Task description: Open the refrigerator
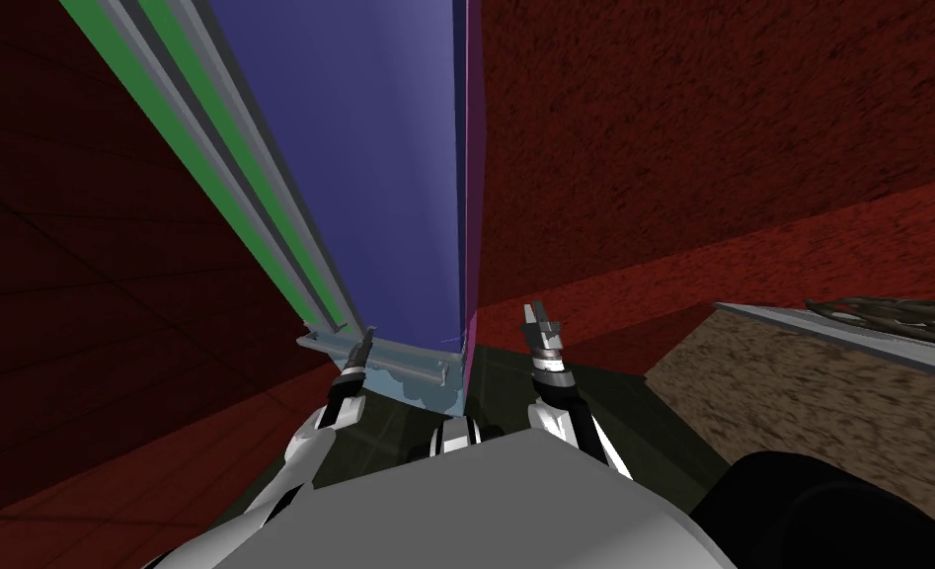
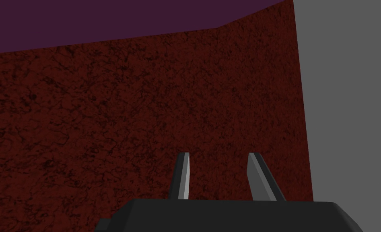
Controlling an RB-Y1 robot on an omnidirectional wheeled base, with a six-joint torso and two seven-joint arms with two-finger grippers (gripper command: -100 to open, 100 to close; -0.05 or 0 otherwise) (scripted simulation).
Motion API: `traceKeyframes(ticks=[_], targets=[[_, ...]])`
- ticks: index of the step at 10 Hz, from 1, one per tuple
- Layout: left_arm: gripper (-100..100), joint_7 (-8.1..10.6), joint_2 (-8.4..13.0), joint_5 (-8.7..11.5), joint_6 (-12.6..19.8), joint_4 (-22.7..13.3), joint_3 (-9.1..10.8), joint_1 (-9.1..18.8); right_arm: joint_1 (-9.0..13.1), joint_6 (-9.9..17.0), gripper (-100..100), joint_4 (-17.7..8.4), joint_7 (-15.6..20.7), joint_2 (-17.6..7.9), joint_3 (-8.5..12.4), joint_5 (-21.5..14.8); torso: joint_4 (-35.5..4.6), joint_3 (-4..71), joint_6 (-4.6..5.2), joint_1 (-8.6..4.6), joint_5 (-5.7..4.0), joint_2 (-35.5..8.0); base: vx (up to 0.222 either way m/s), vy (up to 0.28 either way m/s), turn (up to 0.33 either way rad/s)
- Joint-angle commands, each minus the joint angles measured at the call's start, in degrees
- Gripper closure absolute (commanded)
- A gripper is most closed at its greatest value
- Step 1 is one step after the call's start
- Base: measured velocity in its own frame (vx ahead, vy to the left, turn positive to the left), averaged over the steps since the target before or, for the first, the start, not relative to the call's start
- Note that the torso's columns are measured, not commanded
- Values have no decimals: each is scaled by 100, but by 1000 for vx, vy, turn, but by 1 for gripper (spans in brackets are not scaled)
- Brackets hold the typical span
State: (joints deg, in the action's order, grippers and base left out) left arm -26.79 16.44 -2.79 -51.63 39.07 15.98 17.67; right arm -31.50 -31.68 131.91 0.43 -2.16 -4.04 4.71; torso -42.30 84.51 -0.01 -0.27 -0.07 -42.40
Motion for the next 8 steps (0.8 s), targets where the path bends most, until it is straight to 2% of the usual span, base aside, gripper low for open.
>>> traceKeyframes(ticks=[1, 2, 3, 4, 5, 6, 8], targets=[[-100, 59, 83, 16, 184, 17, 5, 144, 0, 0, 0, 0, 0, 1, -1, 0, -4, 8, 2, 11, -4, 16, 45, 6, -11], [-100, 43, 68, 11, 108, -24, 1, 126, 0, 0, 0, 0, 0, 0, 0, 0, 3, 13, 1, 25, 4, 23, 17, 2, 1], [100, 49, 70, 12, 132, -10, 1, 128, 0, 0, 0, 0, 0, 0, 0, 0, 4, 9, 2, 32, 9, 16, 0, 0, 0], [100, -82, 100, 96, 173, -7, 179, 107, 0, 0, 0, 0, 0, 0, 0, 0, 3, 7, 4, 36, 13, 15, -64, -126, 157], [100, -145, 113, 139, 196, -5, 268, 98, 1, 0, 0, 0, 0, 2, -2, 0, 9, -9, -41, 24, 15, -13, -82, -215, 236], [100, -209, 127, 183, 219, -3, 358, 89, 1, 0, 0, 0, 0, 3, -2, 0, 7, -15, -47, 29, 14, -22, -81, -254, 210], [100, -335, 154, 270, 265, 1, 537, 70, 1, 0, 0, 0, 0, 3, -2, 0, 1, -7, -3, 25, 10, -10, -96, -226, 166]])
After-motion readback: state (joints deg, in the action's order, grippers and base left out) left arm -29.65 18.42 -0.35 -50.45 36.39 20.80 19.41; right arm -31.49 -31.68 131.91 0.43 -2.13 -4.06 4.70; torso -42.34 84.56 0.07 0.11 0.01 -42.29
